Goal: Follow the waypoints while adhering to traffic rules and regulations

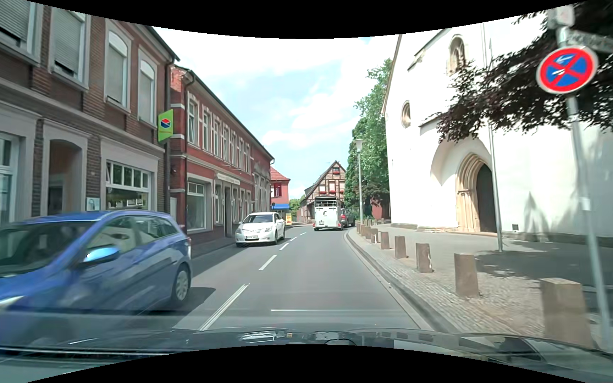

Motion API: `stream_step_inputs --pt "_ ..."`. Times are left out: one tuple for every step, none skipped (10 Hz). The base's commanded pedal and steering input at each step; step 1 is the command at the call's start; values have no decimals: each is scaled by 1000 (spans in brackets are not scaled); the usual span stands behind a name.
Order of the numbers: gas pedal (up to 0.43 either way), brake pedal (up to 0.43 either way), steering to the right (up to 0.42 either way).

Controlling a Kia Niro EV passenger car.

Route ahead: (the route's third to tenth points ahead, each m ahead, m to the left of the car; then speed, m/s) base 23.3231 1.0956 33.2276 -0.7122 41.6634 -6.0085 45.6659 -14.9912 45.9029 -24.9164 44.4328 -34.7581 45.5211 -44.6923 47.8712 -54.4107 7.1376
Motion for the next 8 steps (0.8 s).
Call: stream_step_inputs --pt "138 0 1" --pt "138 0 1" --pt "138 0 1" --pt "138 0 1" --pt "138 0 2" --pt "138 0 2" --pt "138 0 2" --pt "138 0 2"
